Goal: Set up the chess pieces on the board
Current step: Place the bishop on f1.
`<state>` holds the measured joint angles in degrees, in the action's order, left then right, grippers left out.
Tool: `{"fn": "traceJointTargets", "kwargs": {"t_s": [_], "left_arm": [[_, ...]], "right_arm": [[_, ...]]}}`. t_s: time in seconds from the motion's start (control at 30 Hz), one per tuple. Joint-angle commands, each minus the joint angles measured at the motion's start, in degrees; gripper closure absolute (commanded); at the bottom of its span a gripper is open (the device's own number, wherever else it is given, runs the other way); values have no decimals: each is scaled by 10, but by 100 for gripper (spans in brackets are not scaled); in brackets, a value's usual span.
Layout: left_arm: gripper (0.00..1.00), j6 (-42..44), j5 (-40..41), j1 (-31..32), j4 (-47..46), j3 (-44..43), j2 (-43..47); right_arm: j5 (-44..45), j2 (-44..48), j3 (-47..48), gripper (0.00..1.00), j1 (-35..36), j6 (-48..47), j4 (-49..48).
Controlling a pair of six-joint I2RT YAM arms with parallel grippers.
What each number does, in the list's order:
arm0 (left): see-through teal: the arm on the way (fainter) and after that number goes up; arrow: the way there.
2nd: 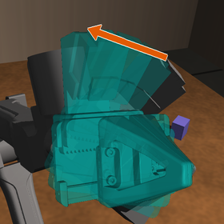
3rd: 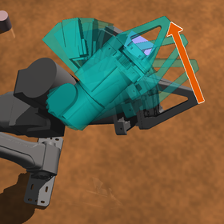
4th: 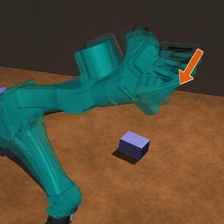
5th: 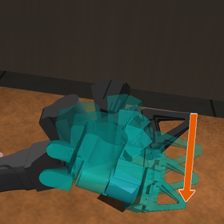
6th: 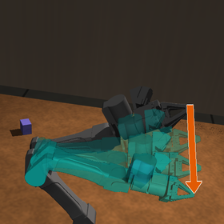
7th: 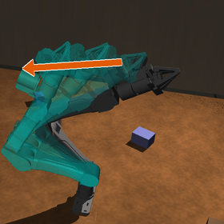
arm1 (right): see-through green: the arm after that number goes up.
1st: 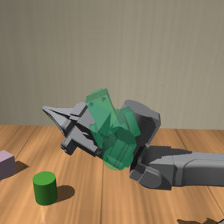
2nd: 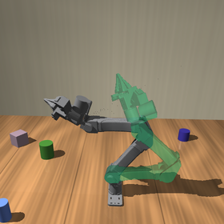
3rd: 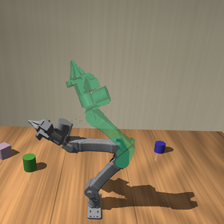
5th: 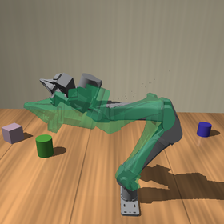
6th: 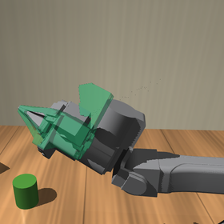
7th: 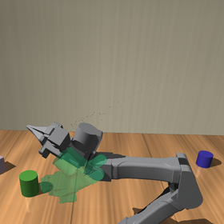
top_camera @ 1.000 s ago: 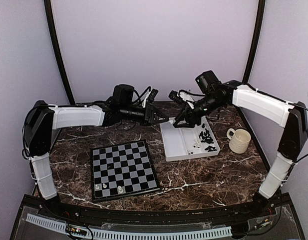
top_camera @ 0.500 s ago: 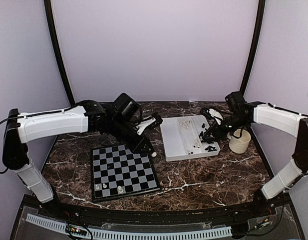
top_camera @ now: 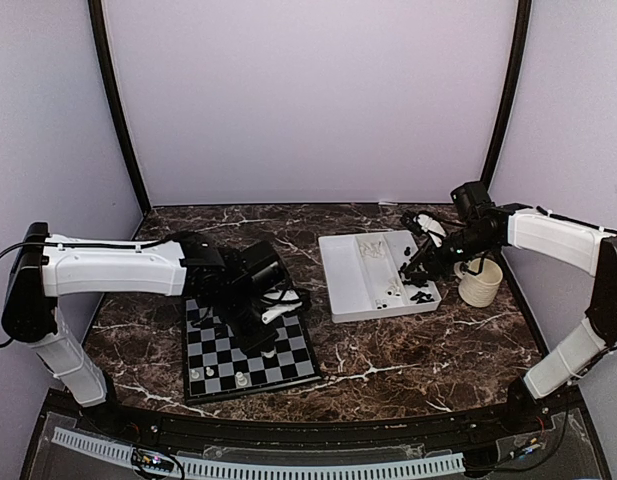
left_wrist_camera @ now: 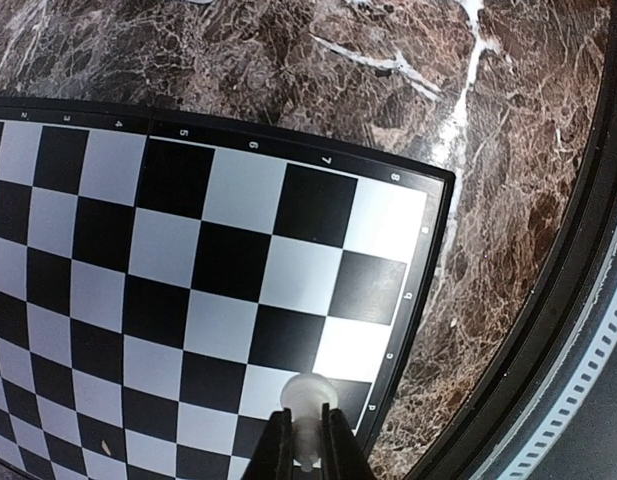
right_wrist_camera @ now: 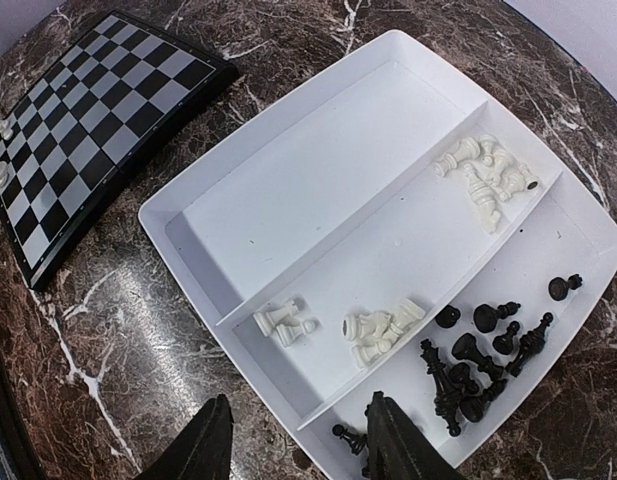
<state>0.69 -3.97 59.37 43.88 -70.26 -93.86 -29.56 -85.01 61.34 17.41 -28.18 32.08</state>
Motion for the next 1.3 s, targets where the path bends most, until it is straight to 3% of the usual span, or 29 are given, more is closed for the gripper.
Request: {"fn": "traceJointTargets", "kwargs": {"t_s": [0.0, 0.93, 1.17, 1.27], "left_arm": [[94, 12, -3, 13, 5, 14, -3], [90, 25, -6, 44, -30, 34, -59], [84, 23, -7, 49, -30, 40, -62], [75, 21, -3, 52, -28, 41, -61]], "right_arm": [[-6, 4, 9, 52, -1, 3, -12], [-11, -16, 18, 52, -1, 1, 0], [-12, -19, 22, 51, -1, 1, 4], [-12, -19, 24, 51, -1, 1, 5]]}}
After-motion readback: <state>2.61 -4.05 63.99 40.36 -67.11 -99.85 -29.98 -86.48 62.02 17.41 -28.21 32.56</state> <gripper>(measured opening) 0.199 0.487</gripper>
